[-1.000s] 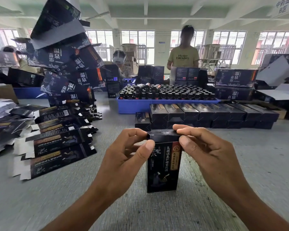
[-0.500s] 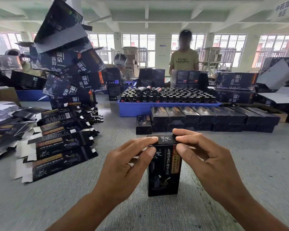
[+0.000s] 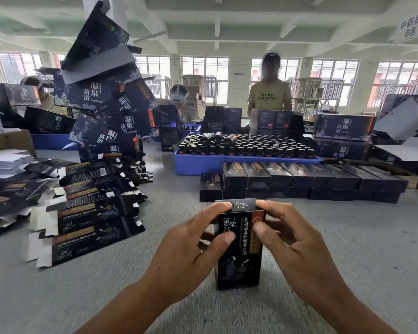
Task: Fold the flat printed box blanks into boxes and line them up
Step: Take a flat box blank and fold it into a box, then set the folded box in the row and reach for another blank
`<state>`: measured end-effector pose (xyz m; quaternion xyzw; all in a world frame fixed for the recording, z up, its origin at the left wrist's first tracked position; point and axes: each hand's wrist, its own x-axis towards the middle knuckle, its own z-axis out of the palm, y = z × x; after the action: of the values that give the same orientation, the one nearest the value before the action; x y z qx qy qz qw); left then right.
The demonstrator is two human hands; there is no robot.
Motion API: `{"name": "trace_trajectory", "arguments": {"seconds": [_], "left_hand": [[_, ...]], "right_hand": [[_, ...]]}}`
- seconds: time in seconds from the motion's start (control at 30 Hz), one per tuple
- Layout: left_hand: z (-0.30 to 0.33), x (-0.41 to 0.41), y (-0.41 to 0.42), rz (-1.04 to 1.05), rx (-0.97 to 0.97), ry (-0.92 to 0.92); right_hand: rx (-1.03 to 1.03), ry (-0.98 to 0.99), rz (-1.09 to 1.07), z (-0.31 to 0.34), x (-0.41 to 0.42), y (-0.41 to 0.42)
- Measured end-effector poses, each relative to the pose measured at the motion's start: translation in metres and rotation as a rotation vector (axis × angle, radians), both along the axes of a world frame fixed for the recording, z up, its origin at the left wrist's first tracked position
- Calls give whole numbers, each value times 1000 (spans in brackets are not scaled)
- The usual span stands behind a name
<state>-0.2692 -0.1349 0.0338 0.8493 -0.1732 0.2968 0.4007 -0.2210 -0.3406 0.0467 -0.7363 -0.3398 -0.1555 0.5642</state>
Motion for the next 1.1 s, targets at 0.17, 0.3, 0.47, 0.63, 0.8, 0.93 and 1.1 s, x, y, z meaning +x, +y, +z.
{"name": "trace_trajectory", "arguments": {"seconds": [0.17,0.3,0.47,0.63,0.8,0.93,1.1], "left_hand": [[2,5,7,46,-247,100],[1,13,22,163,-575,321],[-3,23,28,190,-887,520],[-7,27,33,111,-952,588],[-18,32,56,400,-450,455],[-23,37,58,530,-70,461],[-29,41,55,542,77,456]], "right_hand": [[-235,15,16,-12,-1,6],[-510,-183,23,-18,-4,13],[-654,-562,-89,-21,-5,21],[-707,-641,-149,-24,5,26],[-603,-567,-245,-16,31,47],[-690,-512,-356,2,81,84],[-830,-433,-448,10,139,133]]}}
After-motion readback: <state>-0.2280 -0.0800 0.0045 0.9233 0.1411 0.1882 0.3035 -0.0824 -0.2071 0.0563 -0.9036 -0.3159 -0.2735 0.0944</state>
